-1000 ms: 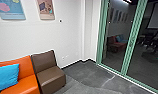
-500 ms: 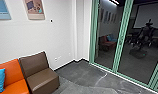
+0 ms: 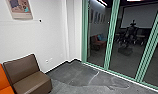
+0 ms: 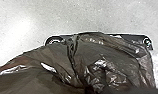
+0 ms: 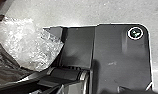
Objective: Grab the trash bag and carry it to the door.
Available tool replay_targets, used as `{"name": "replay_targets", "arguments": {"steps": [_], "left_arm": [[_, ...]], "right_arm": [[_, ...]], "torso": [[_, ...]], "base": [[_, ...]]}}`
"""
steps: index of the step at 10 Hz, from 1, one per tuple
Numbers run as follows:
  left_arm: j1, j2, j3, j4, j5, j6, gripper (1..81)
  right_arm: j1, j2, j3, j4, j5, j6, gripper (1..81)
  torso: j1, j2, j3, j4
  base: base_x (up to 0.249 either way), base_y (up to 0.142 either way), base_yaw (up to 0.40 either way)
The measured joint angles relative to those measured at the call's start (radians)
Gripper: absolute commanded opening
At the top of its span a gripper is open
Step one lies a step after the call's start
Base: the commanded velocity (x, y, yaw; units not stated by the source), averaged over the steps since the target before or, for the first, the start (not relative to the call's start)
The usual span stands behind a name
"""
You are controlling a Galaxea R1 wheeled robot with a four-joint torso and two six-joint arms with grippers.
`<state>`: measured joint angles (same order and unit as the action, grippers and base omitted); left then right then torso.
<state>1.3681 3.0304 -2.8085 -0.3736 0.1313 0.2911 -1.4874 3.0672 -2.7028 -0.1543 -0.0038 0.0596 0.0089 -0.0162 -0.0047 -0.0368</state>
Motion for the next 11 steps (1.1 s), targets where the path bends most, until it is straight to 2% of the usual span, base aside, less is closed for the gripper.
{"name": "replay_targets", "arguments": {"steps": [11], "left_arm": [[0.000,0.000,0.000,0.000,0.001,0.000,1.0]], "right_arm": [[-0.010,0.003,-0.001,0.000,0.003,0.001,81.1]], "torso": [[0.000,0.000,0.000,0.000]], "base": [[0.000,0.000,-0.224]]}}
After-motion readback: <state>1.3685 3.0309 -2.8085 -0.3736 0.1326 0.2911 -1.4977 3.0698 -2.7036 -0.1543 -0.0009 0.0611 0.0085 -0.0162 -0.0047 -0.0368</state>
